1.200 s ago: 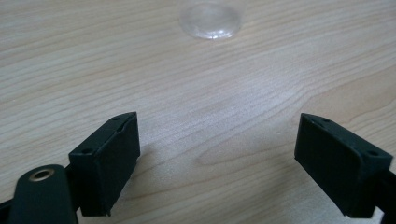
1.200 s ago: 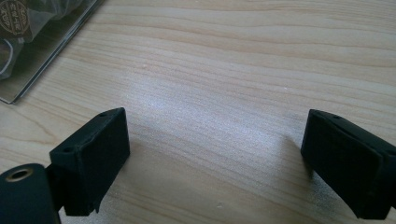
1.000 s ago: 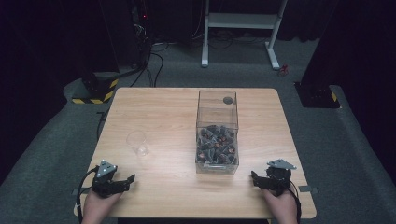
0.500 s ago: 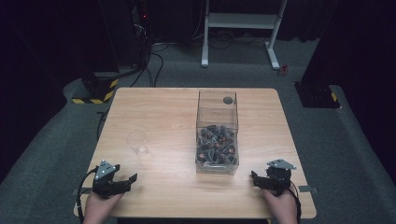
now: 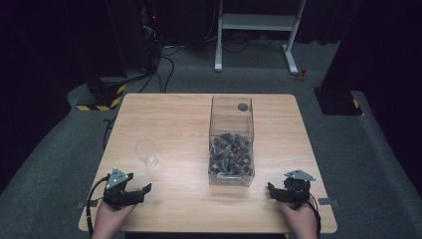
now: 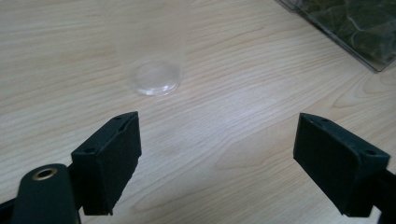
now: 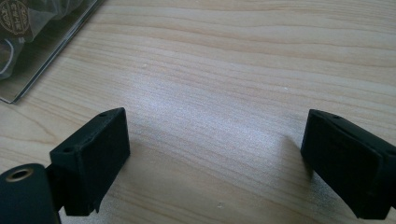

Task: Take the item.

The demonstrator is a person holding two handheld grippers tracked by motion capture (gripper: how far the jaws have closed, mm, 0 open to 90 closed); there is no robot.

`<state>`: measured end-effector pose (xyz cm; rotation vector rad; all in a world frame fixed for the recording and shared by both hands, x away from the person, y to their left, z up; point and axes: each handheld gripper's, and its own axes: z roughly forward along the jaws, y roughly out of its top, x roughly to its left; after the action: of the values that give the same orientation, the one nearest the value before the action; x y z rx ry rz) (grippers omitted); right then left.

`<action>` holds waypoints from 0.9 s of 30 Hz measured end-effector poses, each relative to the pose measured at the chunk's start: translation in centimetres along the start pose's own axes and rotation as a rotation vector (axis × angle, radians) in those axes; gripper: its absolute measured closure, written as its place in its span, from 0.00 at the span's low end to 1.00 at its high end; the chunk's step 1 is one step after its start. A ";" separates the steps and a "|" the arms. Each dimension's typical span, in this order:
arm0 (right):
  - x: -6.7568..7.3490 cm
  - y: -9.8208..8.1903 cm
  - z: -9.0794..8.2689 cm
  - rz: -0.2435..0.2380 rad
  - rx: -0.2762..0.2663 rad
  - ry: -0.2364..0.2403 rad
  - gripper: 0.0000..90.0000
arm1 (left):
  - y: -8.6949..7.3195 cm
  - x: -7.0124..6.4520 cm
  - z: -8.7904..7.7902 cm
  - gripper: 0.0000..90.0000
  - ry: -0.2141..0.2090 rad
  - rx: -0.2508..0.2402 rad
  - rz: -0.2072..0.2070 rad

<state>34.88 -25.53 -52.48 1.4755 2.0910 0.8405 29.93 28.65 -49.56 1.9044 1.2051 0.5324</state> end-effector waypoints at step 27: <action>-0.1 0.1 0.0 -0.022 0.003 0.017 0.09 | 3.6 -2.7 0.3 0.18 -0.052 -0.077 0.028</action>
<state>34.98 -25.62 -52.47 1.4485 2.1183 0.8447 30.91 25.35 -46.67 1.8611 1.1109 0.5337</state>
